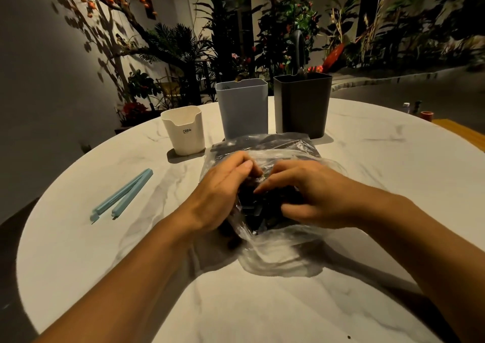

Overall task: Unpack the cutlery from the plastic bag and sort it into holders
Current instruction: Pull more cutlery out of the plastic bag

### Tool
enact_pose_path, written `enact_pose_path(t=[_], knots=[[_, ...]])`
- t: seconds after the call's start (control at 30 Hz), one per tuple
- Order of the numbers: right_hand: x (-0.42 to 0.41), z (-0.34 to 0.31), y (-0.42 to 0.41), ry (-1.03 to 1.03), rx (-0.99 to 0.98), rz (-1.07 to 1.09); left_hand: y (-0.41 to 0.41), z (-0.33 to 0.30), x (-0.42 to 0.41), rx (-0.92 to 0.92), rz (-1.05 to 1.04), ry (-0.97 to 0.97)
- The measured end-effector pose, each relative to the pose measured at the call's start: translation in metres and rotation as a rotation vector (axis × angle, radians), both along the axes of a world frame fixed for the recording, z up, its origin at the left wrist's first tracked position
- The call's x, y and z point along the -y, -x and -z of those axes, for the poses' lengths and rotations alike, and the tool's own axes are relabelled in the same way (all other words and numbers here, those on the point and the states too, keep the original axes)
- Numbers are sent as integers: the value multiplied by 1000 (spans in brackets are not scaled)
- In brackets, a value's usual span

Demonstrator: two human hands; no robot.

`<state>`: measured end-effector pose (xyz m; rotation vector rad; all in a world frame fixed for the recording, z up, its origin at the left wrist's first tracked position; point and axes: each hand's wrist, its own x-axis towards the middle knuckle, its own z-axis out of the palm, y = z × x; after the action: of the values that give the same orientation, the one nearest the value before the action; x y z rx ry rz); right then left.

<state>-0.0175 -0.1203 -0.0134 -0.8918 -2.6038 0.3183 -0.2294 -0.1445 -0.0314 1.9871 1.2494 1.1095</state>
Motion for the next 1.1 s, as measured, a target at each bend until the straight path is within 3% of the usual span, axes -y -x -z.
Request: enact_pose_path(t=[0.2, 0.6, 0.77, 0.9, 1.1], knots=[[10, 1, 13, -127, 152, -33, -3, 2, -2, 118, -29, 18], [11, -9, -1, -524, 58, -64, 0, 0, -4, 257, -108, 74], [10, -15, -8, -601, -24, -63, 0, 0, -4, 310, -125, 61], [5, -22, -11, -512, -180, -69, 1, 2, -7, 282, -122, 72], [7, -30, -8, 26, -502, -133, -4, -1, -1, 130, -53, -11]])
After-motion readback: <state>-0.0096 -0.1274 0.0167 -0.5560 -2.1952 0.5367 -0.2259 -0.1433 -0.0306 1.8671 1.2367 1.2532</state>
